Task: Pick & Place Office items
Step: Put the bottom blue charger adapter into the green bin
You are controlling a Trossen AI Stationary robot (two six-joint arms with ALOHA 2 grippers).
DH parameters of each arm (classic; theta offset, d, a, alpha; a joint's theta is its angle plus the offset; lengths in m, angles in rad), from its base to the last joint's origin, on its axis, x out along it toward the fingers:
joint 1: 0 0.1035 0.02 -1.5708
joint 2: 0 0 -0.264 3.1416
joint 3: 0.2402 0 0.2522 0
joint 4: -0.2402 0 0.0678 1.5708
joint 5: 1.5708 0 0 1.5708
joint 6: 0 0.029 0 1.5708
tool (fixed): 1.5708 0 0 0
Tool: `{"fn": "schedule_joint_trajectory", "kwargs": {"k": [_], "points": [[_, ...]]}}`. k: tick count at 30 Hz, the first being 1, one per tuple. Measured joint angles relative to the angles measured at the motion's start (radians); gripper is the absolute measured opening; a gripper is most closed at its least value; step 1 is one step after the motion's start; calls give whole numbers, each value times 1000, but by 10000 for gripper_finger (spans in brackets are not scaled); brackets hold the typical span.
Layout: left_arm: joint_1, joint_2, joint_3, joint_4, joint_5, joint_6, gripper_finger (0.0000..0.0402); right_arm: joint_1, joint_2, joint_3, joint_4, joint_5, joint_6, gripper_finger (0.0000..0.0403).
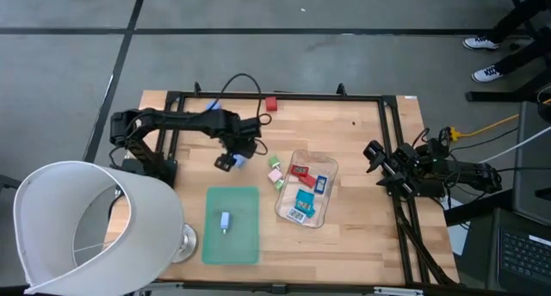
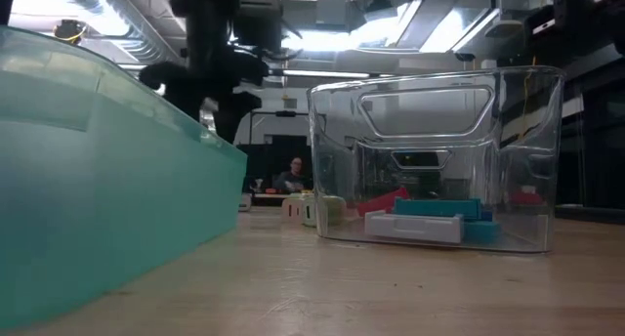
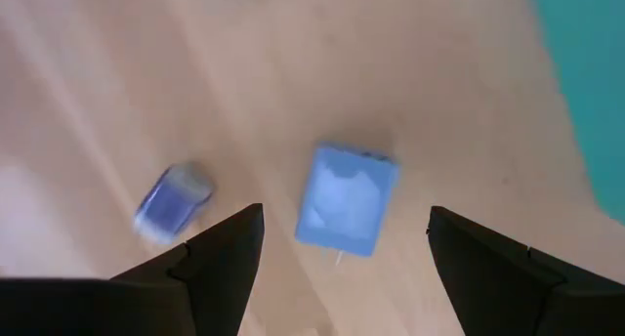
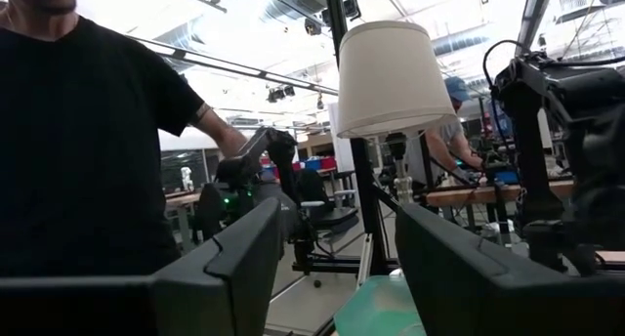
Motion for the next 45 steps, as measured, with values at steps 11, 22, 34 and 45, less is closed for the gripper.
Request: {"fn": "schedule_joint_trajectory", "kwargs": {"k": [11,22,34,45], "points": [[65,0,-103,59,77,22,311,0,0,0,0,0,19,201],[76,2,-192,215,25,102,332,0,0,0,0,5,22,201],[70,93,-191,242,79,141,333,0,0,0,-1,8,48,201],[64,188,-184,276,76,-98,209,0,0,0,0,8,49,200]]}}
